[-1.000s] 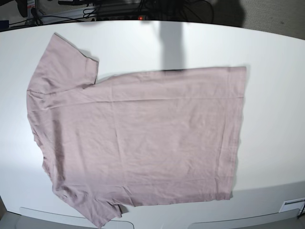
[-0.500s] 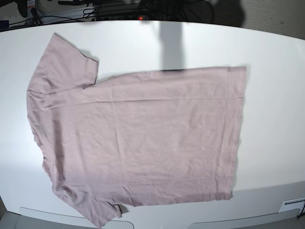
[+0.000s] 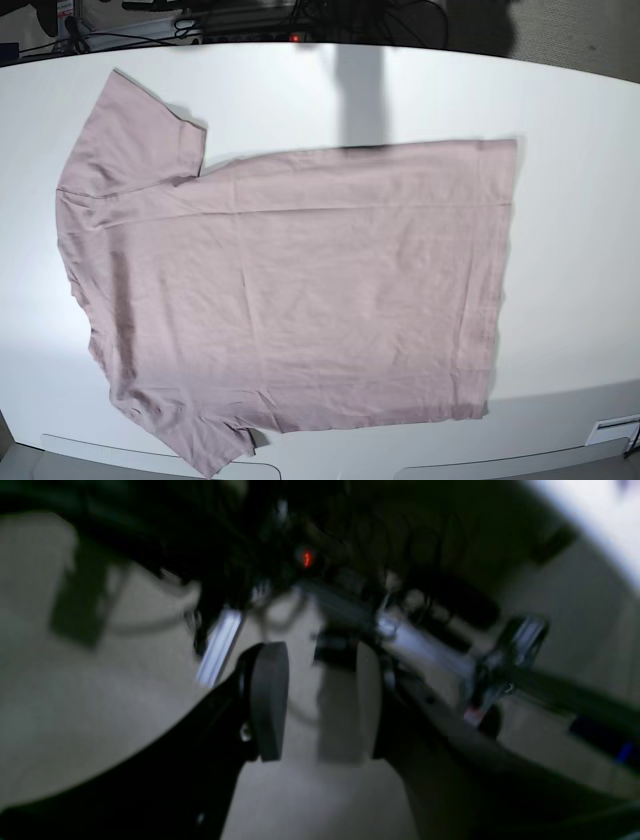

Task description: Fold the T-shirt properly

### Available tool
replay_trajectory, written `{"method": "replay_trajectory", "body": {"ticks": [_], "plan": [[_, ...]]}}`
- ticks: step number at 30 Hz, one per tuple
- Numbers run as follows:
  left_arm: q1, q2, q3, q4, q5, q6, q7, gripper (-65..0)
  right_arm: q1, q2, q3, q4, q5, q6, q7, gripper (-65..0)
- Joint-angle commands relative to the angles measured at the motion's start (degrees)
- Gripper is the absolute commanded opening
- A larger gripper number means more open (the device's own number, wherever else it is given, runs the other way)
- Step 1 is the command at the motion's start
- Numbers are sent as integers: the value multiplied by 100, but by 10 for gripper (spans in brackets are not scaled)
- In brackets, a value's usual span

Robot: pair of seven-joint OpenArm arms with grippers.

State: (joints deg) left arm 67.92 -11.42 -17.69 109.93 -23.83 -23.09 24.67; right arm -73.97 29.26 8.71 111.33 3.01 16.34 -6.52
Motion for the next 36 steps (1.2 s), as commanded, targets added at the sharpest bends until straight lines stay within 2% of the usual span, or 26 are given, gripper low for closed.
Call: {"method": "replay_trajectory", "body": {"ticks": [1, 3, 7, 13, 20, 22, 24, 27, 31, 33, 36], "plan": [[129, -22, -101, 184, -22, -44, -48, -331, -103, 42, 98, 142, 20, -57, 50, -408], [105, -22, -225, 396, -24, -44, -70, -331, -103, 42, 229, 286, 20, -192, 81, -408], [-343, -20, -376, 614, -20, -44, -68, -331, -101, 42, 367, 363, 15, -184, 114, -408], [-1060, -7, -372, 616, -20, -44, 256, -331, 546, 42, 365, 365, -144, -175, 107, -408], [-1412, -7, -369, 621, -15, -50, 232, -331, 905, 160, 367, 380, -337, -179, 212, -408], [-1596, -9, -369, 621, 92, -85, 229, -331, 1078, 254, 367, 380, -649, -181, 481, -408], [-1858, -31, -369, 623, 507, -293, 199, -331, 1300, 308, 367, 380, -1058, -184, 706, -408], [-2260, -223, -369, 623, 879, -605, -168, -331, 1703, 313, 365, 380, -1458, -184, 726, -408], [-2723, -575, -348, 623, 1237, -1215, -723, -335, 2227, 315, 365, 380, -2140, -175, 708, -408], [-2898, -693, -269, 623, 1539, -1257, -1038, -377, 2465, 315, 365, 380, -2387, -173, 564, -408], [-3075, -1010, -31, 621, 2059, -1257, -1405, -449, 2719, 315, 365, 380, -2387, -15, 302, -407]]}}
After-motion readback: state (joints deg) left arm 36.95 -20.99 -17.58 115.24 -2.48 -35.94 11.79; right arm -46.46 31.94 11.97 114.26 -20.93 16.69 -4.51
